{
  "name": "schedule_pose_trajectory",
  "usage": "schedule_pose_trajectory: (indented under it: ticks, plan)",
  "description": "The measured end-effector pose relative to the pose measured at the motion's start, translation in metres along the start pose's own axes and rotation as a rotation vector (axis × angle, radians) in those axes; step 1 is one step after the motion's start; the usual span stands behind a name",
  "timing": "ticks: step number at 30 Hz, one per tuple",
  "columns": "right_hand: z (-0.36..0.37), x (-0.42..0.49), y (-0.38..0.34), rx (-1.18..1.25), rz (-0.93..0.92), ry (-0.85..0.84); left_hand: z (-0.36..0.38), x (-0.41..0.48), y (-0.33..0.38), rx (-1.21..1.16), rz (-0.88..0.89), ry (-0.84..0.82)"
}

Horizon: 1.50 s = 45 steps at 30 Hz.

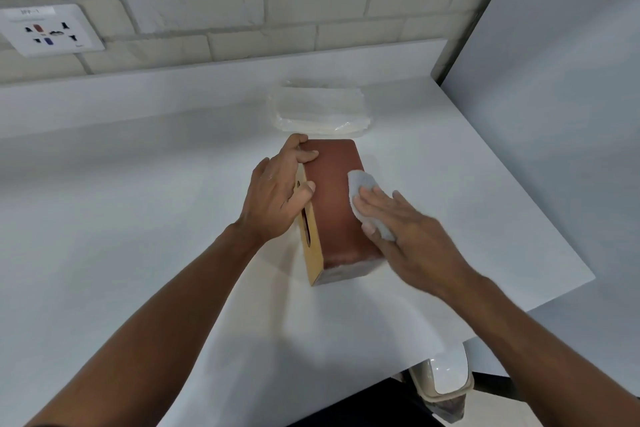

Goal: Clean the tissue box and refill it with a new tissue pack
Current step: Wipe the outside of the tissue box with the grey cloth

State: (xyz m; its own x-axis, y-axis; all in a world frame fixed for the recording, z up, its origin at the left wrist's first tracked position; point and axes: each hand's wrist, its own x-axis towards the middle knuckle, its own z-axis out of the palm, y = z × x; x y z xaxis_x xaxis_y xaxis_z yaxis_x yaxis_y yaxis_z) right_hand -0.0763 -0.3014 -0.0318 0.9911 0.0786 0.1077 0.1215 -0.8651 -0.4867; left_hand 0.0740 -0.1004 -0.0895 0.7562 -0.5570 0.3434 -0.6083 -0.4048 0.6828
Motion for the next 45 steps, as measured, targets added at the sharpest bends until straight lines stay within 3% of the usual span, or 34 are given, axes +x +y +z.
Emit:
schedule_pose_trajectory:
  ticks: [4, 10, 15, 19, 27, 37, 41, 45]
  plan:
    - [0.016, -0.035, -0.007, -0.081, -0.273, -0.067, 0.001, 0.000, -0.002, -0.002, -0.003, -0.005]
    - [0.007, 0.021, 0.012, 0.169, 0.153, 0.040, 0.001, 0.003, -0.004, -0.033, 0.008, -0.035]
    - [0.006, 0.082, 0.021, 0.195, 0.252, 0.047, -0.002, 0.004, -0.002, -0.015, 0.007, -0.044]
    - [0.003, 0.072, 0.020, 0.134, 0.210, 0.012, -0.001, 0.002, 0.000, 0.016, 0.012, -0.028]
    - [0.010, -0.069, -0.007, 0.101, 0.051, 0.063, 0.002, 0.002, -0.002, -0.006, 0.014, -0.007]
    - [0.010, 0.050, -0.004, 0.095, 0.183, 0.045, -0.001, 0.003, 0.001, 0.019, 0.037, 0.000]
    - [0.019, 0.013, -0.009, 0.082, 0.122, 0.036, -0.002, 0.001, 0.002, 0.043, 0.026, -0.001]
    - [0.022, -0.043, -0.008, 0.182, 0.135, 0.138, -0.001, 0.000, 0.001, 0.038, 0.018, 0.011]
